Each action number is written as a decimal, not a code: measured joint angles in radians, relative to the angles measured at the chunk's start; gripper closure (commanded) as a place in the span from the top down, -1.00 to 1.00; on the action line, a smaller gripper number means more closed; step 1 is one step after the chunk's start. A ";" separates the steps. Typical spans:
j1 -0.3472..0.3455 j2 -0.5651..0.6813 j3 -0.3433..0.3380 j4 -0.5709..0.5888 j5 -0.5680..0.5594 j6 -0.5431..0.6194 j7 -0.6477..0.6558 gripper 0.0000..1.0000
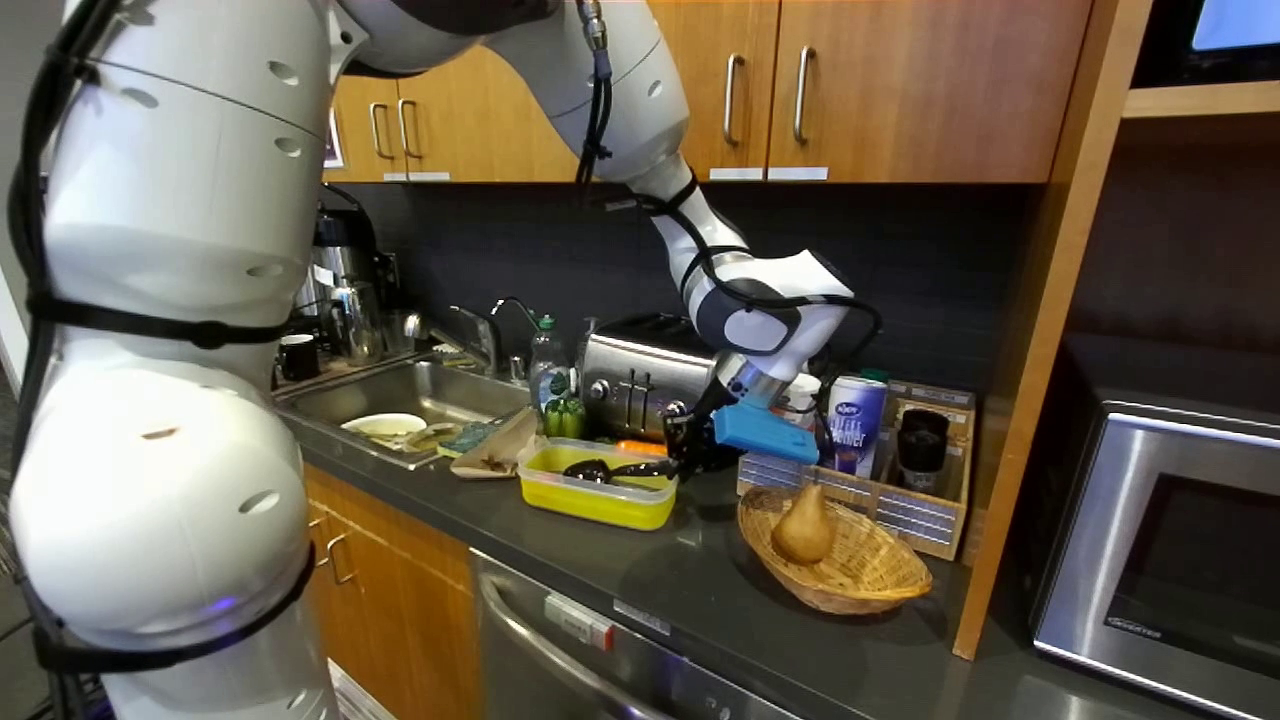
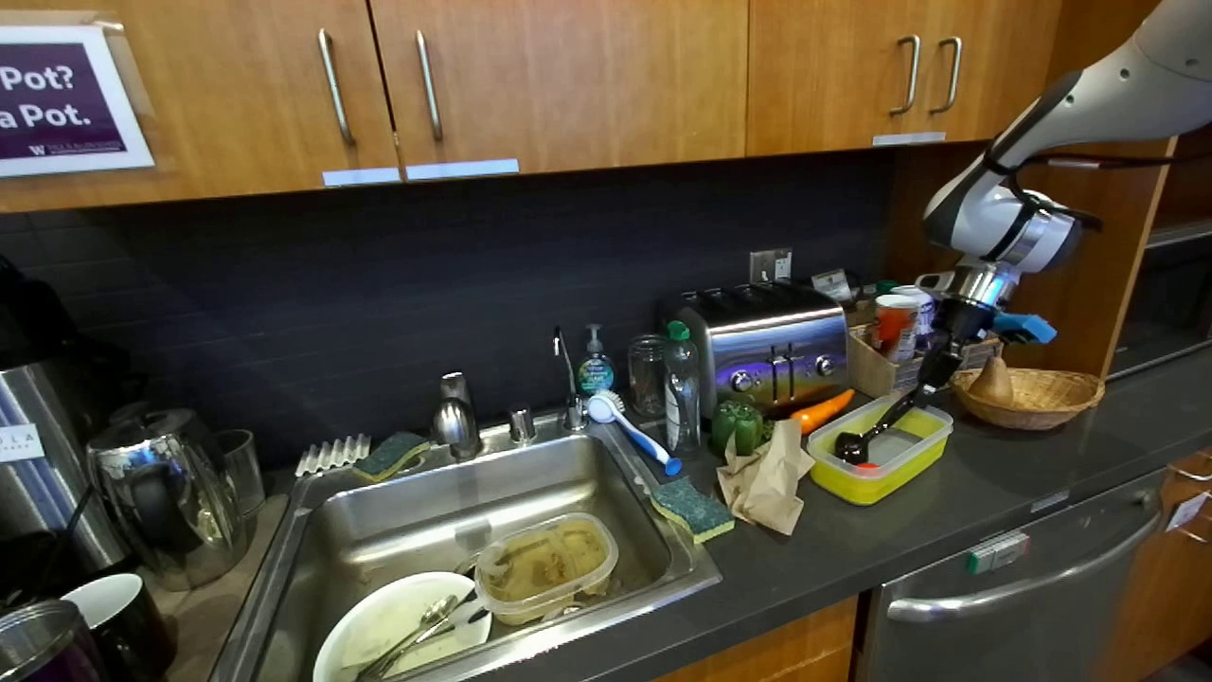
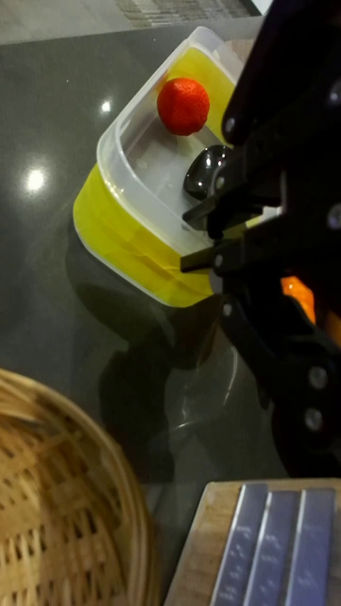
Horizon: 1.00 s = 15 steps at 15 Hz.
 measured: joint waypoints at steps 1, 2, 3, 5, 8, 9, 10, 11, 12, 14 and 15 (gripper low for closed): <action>0.000 0.000 0.000 0.000 0.000 0.000 0.000 -0.91; 0.000 0.000 0.000 0.000 0.000 0.001 0.000 -0.91; 0.000 0.000 0.000 0.000 0.000 0.001 0.001 -0.91; 0.000 0.000 0.000 0.000 0.000 0.002 0.003 -0.91; 0.000 -0.001 0.000 0.000 0.000 0.002 0.016 -0.91; 0.000 -0.001 0.000 0.000 0.000 0.002 0.025 -0.91; 0.000 -0.001 0.000 0.000 0.000 0.002 0.032 -0.91; 0.000 -0.002 0.000 0.000 0.000 0.002 0.040 -0.91; 0.000 -0.002 0.000 0.000 0.000 0.001 0.048 -0.91; 0.000 -0.004 -0.001 0.001 0.000 0.001 0.063 -0.91; 0.000 -0.005 -0.001 0.001 0.000 -0.001 0.071 -0.91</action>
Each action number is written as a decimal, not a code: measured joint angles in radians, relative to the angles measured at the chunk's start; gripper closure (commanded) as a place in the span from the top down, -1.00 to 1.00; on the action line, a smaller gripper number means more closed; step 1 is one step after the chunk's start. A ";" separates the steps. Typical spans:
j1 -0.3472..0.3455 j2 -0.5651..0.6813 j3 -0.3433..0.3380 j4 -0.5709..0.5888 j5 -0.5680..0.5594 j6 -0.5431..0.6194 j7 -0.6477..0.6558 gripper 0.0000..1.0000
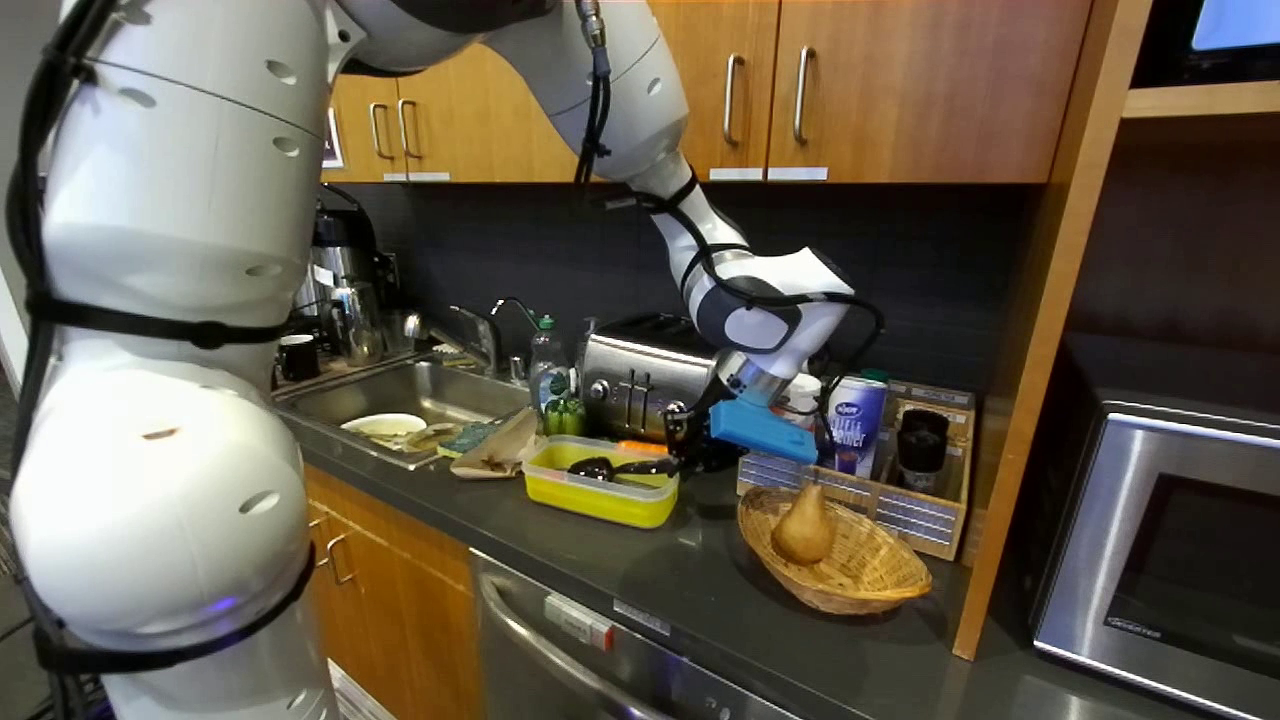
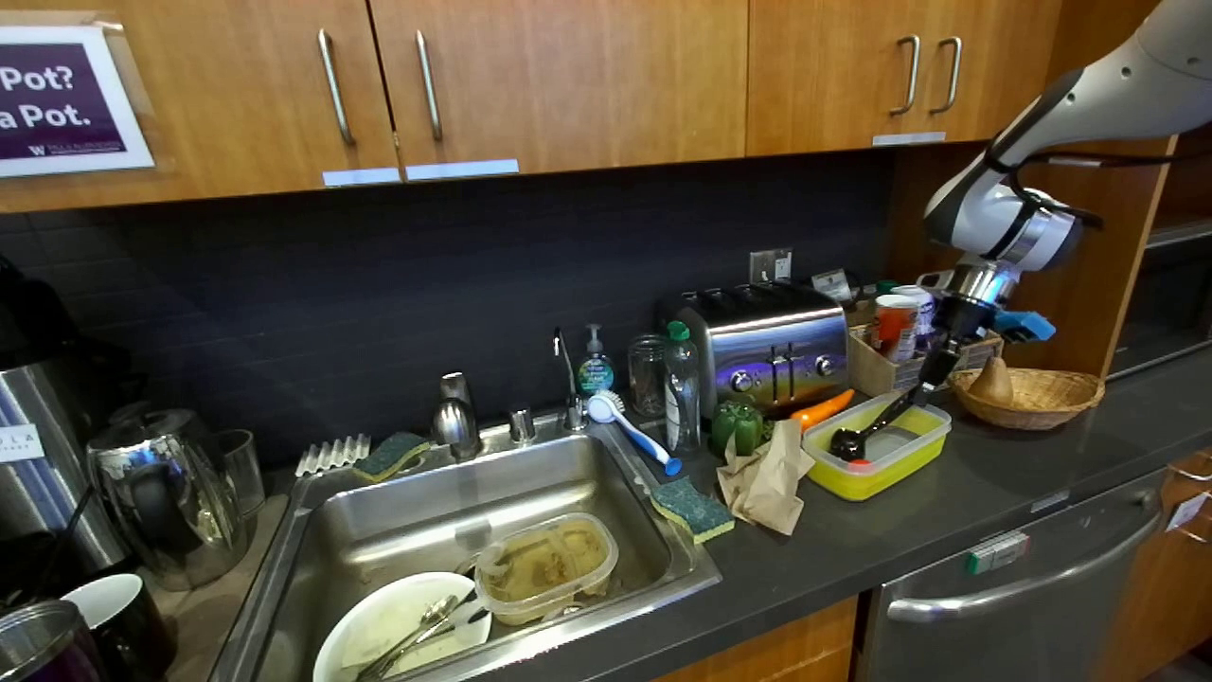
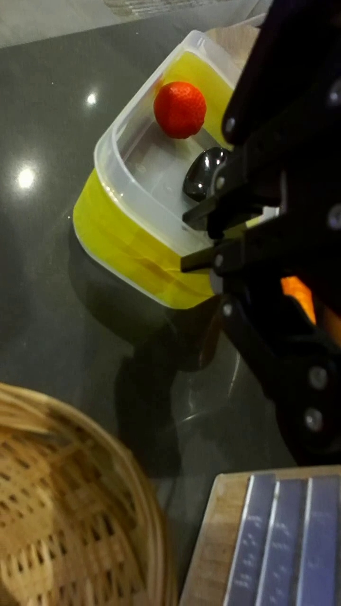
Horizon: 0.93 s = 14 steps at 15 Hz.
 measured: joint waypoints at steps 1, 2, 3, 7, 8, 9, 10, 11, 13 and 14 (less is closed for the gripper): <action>0.000 -0.001 0.000 0.000 0.000 -0.002 0.008 -0.91; 0.000 -0.002 -0.001 0.000 0.000 -0.005 0.016 -0.91; 0.000 -0.003 -0.002 0.000 0.000 -0.009 0.025 -0.91; 0.000 -0.010 -0.004 0.000 -0.005 -0.024 0.066 -0.91; 0.000 -0.011 -0.005 0.000 -0.006 -0.027 0.074 -0.91; -0.001 -0.013 -0.005 0.000 -0.007 -0.031 0.079 -0.91; -0.001 -0.014 -0.005 0.000 -0.007 -0.035 0.083 -0.91; -0.001 -0.015 -0.005 0.000 -0.007 -0.036 0.087 -0.91; -0.003 -0.016 -0.006 0.000 -0.007 -0.039 0.094 -0.91; -0.004 -0.016 -0.006 0.000 -0.007 -0.041 0.098 -0.90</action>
